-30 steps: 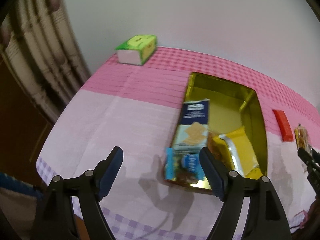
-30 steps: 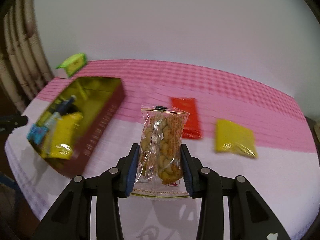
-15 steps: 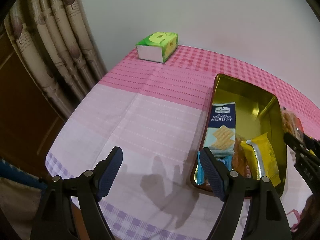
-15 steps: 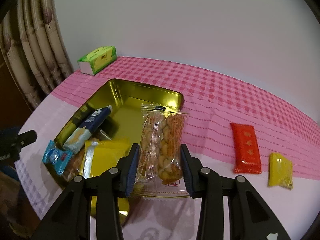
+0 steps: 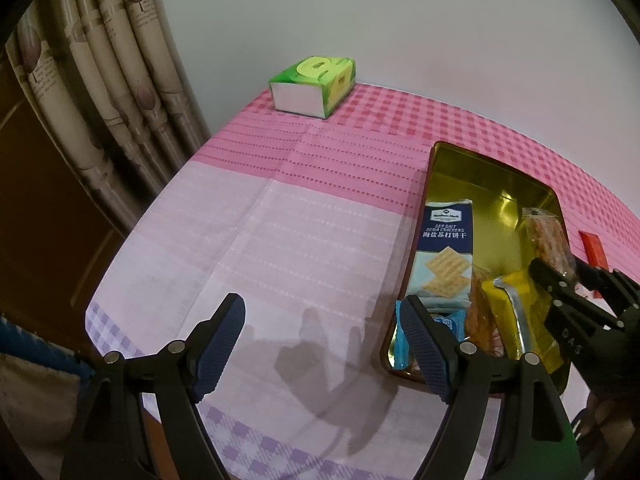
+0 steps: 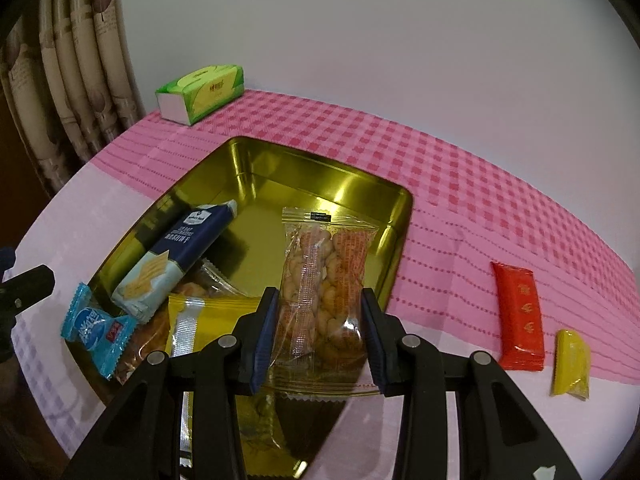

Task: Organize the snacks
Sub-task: 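Lower the clear biscuit bag into the gold tin and open the right tool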

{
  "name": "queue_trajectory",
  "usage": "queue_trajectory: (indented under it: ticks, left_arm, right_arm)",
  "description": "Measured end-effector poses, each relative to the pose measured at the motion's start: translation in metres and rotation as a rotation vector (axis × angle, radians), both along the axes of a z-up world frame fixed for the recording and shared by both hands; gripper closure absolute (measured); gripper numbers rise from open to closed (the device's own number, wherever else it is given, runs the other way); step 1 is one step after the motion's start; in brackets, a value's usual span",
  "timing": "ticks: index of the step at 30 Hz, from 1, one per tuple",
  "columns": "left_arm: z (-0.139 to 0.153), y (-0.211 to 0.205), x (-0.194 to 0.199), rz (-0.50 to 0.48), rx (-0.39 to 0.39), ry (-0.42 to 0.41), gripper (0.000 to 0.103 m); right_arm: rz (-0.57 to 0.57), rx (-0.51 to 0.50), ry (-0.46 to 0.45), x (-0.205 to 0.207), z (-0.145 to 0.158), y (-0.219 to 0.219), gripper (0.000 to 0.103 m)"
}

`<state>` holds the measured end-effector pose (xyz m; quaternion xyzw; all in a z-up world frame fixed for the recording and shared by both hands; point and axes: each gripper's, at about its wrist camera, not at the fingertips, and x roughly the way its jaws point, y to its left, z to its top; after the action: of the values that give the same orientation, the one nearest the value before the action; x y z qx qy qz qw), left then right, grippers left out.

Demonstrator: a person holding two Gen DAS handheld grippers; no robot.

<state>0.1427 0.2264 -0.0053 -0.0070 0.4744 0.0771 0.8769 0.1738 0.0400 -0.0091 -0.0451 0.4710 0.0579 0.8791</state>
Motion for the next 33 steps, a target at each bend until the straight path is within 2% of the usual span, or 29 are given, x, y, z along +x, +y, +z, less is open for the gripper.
queue_trajectory:
  ticks: [17, 18, 20, 22, 28, 33]
  left_arm:
    - [-0.002, -0.003, 0.000, -0.009, 0.001, 0.008, 0.023]
    - [-0.002, -0.003, 0.000, -0.011, 0.002, 0.008, 0.023]
    - [-0.002, -0.004, 0.000, -0.016, 0.008, 0.006, 0.023]
    - [-0.001, -0.005, 0.000, -0.019, 0.010, 0.004, 0.023]
    - [-0.001, -0.007, 0.000, -0.020, 0.022, 0.003, 0.022]
    - [-0.002, -0.007, 0.000, -0.015, 0.026, 0.004, 0.022]
  right_arm:
    - [0.005, 0.035, 0.012, -0.007, -0.001, 0.006, 0.061]
    - [0.007, 0.036, 0.007, -0.008, 0.001, 0.006, 0.060]
    - [0.011, 0.045, 0.000, -0.012, 0.005, 0.005, 0.049]
    - [0.017, 0.052, -0.014, -0.016, 0.010, 0.005, 0.044]
    - [0.010, 0.102, -0.037, -0.029, 0.025, -0.004, 0.044]
    - [-0.030, 0.119, -0.067, -0.041, 0.036, -0.030, 0.041]
